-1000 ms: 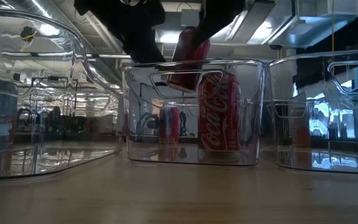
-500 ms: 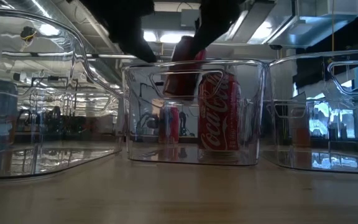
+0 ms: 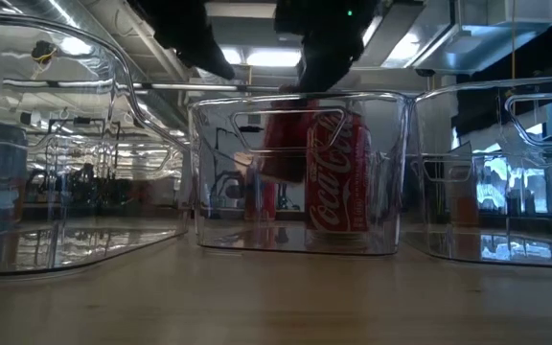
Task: Sort soda cans
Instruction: Put the top red white soda can into the center transparent bin
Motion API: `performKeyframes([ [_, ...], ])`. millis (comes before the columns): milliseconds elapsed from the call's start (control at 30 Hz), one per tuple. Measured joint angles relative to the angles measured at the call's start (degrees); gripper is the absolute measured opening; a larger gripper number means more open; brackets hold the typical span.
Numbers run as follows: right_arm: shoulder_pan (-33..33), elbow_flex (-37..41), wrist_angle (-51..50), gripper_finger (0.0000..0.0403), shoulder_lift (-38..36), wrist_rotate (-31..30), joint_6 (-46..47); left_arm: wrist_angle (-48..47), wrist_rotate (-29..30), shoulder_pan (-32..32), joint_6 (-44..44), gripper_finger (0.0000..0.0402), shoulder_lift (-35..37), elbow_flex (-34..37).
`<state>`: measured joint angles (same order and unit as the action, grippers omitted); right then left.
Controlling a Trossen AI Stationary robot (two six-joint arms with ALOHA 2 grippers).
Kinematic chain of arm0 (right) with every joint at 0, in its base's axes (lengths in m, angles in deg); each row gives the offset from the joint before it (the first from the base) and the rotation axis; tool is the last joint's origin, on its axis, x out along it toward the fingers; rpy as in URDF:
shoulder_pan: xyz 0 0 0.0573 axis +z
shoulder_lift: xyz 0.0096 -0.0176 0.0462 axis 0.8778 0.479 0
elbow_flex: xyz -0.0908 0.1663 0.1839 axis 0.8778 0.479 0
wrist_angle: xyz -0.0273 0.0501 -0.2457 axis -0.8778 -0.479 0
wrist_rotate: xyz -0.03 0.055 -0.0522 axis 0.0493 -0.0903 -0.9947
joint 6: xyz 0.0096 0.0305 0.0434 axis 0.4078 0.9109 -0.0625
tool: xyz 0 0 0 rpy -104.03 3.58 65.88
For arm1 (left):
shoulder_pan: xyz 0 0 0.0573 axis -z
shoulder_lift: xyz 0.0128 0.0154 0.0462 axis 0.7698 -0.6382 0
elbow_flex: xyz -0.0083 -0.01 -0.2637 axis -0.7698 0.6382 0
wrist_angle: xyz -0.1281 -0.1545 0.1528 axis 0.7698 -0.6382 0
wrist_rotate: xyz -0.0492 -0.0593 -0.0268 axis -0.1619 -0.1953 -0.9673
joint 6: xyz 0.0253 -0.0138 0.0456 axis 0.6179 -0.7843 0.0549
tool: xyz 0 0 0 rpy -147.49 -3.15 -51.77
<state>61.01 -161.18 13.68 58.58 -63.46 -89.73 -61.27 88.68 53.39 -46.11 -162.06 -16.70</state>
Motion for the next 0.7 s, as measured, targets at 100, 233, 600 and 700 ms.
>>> performKeyframes([
  [100, -0.34, 0.00, -0.22, 0.0289, 1.54, 0.42, 0.02, -0.29, 0.02, 0.00, -0.15, 0.0076, -0.05, 0.00],
  [233, -0.89, 0.00, -0.03, 0.0289, 3.55, 1.48, 0.02, -0.14, 0.02, 0.00, -0.09, 0.0076, -0.05, 0.00],
  [600, -0.89, 0.00, 0.64, 0.0290, 6.01, 1.59, -0.46, 0.27, -0.03, 0.00, -0.08, 0.0076, -0.07, 0.02],
  [700, -0.84, 0.00, 0.51, 0.0304, 6.01, 1.43, -0.48, 0.29, 0.00, 0.00, -0.08, 0.0076, -0.07, 0.02],
])
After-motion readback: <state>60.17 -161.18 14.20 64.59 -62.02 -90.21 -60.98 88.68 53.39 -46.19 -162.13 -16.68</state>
